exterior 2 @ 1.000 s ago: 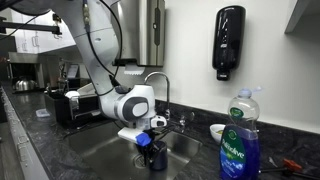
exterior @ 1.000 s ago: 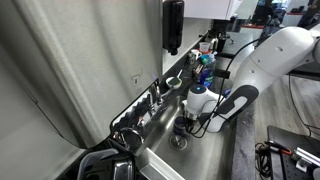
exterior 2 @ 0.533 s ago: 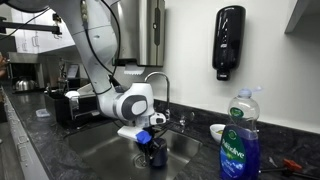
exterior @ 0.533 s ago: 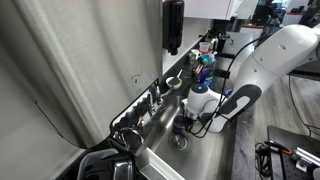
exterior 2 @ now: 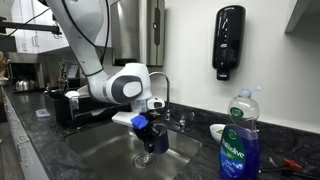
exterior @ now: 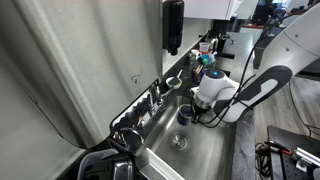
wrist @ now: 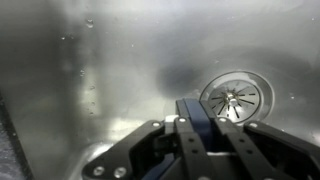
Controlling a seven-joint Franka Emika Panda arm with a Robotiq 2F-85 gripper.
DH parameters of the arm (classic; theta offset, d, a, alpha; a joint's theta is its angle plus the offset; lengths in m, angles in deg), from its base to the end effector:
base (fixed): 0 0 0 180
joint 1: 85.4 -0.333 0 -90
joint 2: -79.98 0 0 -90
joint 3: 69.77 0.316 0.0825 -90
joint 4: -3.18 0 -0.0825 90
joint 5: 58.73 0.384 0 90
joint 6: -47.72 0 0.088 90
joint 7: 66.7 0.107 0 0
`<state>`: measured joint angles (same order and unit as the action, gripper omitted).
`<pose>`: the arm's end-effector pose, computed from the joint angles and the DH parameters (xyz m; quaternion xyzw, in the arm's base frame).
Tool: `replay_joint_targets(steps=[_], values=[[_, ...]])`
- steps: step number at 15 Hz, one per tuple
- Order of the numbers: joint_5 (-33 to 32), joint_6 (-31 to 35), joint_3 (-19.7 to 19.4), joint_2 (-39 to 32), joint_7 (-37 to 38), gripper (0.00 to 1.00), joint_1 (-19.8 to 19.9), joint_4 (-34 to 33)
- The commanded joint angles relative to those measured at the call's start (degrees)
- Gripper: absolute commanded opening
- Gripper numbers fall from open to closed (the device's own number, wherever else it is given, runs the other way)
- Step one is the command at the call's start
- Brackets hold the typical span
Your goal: Move the mug from the sink to the counter
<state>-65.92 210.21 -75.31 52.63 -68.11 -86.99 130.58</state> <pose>0.5574 -0.0332 0.1702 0.9958 0.0432 0.0651 0.0477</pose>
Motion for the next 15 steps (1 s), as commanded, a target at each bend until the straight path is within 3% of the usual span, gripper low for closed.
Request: replay_joint_targets(steps=[1,8,15], values=[[1.1,-2.47,0.62,9.39,-0.18,0.04,1.79,6.2],[4.51,-17.48,0.01,16.27,9.94,0.04,1.52,3.15],[8.25,-28.07,-0.09,13.54,20.84,0.04,2.2,-7.86]])
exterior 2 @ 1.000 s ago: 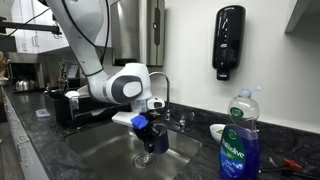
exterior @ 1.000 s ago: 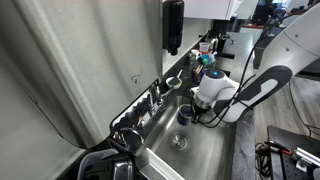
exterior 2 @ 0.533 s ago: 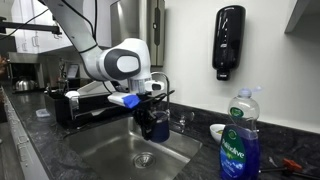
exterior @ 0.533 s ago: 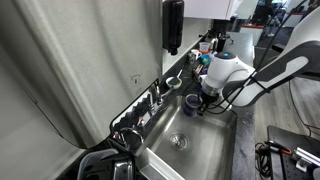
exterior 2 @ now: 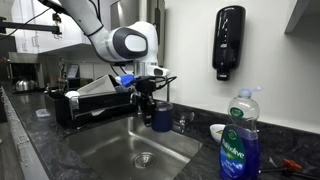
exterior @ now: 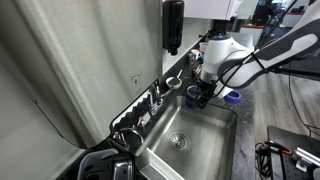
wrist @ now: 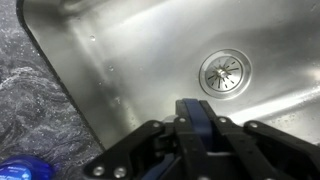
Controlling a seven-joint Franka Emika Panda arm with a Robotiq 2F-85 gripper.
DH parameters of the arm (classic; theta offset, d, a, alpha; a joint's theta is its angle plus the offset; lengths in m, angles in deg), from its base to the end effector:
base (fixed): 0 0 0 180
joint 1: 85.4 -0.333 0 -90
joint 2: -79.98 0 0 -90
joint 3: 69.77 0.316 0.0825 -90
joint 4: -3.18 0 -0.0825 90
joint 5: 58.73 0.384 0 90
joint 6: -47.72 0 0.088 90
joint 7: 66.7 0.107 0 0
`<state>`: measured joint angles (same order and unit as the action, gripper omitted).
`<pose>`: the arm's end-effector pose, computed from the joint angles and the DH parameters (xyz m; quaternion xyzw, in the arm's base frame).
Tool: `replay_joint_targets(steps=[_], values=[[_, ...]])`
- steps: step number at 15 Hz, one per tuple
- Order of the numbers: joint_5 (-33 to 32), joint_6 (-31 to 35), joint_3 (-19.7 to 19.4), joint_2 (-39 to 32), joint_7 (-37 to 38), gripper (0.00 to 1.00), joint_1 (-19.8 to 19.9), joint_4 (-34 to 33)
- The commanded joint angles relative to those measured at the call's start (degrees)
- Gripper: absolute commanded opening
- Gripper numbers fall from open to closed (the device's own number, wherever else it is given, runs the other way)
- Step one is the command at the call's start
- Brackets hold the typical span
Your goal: Move the mug from the sink to the counter
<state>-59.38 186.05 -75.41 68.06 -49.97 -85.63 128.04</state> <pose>0.5575 -0.0524 0.2978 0.9822 -0.1867 0.0153 0.0125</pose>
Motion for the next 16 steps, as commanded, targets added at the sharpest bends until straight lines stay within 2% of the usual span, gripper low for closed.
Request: replay_joint_targets(steps=[1,8,16], values=[[2.0,-4.73,-0.14,-2.68,4.0,0.04,1.0,-6.99],[2.76,-7.51,-2.56,-9.82,10.07,0.04,2.69,-16.07],[7.65,-7.19,-2.87,-18.2,8.75,0.04,5.68,-23.56]])
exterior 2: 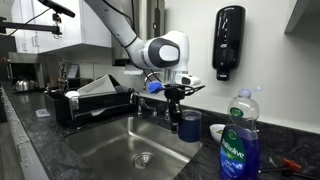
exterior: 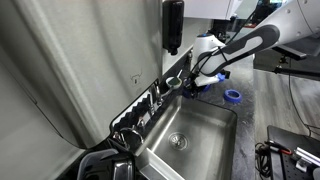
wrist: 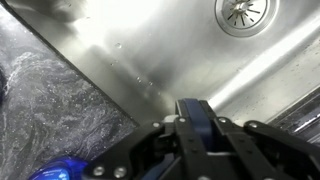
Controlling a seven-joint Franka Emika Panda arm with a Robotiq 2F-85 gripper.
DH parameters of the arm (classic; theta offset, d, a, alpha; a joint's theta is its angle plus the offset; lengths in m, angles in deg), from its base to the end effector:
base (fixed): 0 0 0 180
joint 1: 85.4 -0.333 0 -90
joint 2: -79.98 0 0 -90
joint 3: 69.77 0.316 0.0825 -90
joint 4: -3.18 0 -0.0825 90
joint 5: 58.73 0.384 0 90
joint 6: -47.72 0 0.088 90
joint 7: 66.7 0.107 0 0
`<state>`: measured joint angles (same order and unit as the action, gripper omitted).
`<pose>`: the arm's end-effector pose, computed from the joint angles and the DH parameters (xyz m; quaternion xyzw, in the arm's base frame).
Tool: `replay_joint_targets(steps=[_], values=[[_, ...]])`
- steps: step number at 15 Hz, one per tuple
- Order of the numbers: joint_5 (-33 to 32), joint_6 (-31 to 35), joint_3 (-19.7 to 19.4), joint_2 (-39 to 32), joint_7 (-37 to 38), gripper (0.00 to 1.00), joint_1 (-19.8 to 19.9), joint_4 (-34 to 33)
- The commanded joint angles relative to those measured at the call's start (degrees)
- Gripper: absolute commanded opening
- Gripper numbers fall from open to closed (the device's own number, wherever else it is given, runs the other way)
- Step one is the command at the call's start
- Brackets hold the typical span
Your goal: Move the mug from the sink to the counter
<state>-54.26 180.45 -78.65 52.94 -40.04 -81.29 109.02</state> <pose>0.6280 -0.1367 0.2721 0.9344 -0.3560 0.0029 0.0061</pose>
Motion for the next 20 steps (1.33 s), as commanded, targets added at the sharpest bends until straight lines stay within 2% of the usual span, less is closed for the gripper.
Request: replay_joint_targets(steps=[1,8,20], values=[[3.36,-1.69,0.42,-4.11,-1.29,0.04,1.77,-5.72],[6.48,-2.29,0.2,-8.42,-1.73,0.04,4.28,-11.36],[8.32,-3.35,0.22,-13.01,-2.46,0.04,7.35,-16.47]])
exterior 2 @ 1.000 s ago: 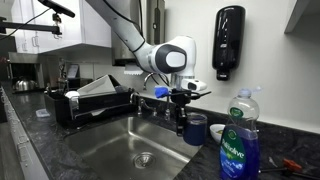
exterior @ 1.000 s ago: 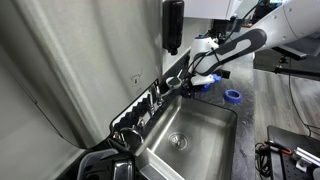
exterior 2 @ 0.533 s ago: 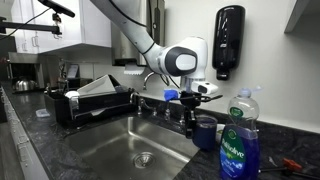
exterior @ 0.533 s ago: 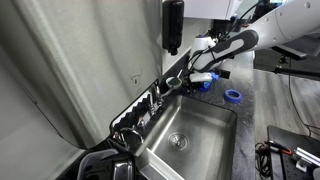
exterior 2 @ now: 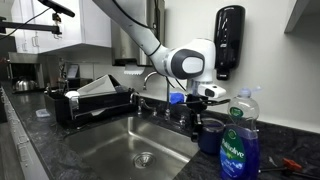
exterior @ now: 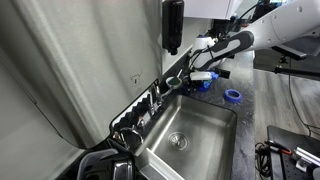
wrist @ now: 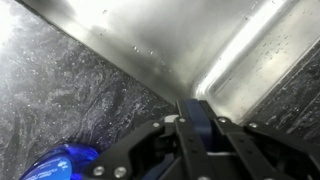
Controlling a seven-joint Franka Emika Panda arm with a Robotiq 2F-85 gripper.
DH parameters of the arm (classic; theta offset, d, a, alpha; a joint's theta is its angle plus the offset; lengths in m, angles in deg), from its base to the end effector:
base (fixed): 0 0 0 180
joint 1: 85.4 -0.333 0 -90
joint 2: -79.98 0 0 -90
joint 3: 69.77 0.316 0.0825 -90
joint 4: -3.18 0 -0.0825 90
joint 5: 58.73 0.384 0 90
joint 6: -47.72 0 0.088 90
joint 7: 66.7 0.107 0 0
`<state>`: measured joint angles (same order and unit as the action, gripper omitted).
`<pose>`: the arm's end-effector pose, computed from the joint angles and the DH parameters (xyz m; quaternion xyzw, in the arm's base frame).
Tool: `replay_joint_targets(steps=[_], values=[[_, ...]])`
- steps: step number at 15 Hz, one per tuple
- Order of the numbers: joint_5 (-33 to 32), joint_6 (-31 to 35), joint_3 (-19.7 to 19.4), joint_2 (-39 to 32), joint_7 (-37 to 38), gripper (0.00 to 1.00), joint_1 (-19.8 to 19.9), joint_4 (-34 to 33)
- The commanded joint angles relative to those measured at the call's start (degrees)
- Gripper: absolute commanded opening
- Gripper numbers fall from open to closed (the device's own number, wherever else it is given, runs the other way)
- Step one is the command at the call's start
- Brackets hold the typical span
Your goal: Move the mug from the sink to the counter
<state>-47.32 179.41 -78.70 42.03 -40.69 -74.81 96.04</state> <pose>0.6603 -0.2149 0.2417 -0.9018 0.4310 -0.0117 0.0282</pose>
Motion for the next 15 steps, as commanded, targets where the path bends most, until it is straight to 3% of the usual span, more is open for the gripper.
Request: replay_joint_targets(steps=[1,7,9,12,15], values=[[1.15,-2.43,0.21,-2.63,-1.81,0.04,0.79,-3.85],[0.29,-3.99,-0.07,-4.19,-1.95,0.04,0.52,-5.91],[-0.08,-4.92,-0.23,-4.32,-1.93,0.43,0.41,-6.4],[-1.14,-6.66,-0.63,-3.63,-2.05,0.52,-0.14,-6.11],[-2.52,-7.46,-1.15,-2.13,-1.96,0.73,-0.8,-5.13]])
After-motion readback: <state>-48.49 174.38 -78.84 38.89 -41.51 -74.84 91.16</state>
